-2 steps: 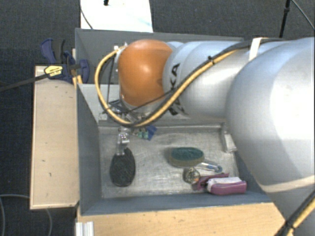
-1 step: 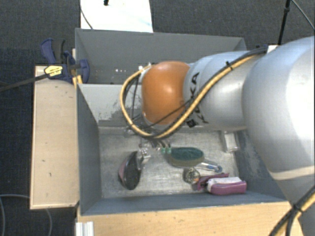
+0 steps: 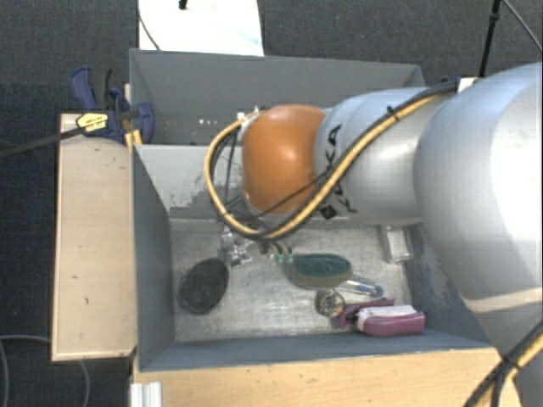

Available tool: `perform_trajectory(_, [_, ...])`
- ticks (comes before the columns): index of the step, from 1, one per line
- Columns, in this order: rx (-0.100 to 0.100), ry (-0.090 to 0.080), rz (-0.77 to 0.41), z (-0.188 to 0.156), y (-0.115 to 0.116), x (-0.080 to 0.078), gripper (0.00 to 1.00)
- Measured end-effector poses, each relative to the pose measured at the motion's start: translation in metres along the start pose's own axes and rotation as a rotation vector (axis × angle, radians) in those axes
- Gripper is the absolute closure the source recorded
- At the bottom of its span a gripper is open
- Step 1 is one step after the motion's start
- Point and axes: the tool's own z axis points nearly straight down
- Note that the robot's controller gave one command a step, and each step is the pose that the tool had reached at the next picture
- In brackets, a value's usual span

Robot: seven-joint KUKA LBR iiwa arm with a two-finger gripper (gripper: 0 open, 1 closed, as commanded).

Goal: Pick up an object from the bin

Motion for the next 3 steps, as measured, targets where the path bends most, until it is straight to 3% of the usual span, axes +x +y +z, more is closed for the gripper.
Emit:
perform_trajectory(1, [0.0,0.002,0.004,0.001,0.0,0.001,0.0])
perform_trajectory(2, [-0.001,0.004,-0.1,0.036,0.041,0.051,0.0])
perform_trajectory(3, [-0.001,-0.003,-0.092,0.033,0.039,0.048,1.0])
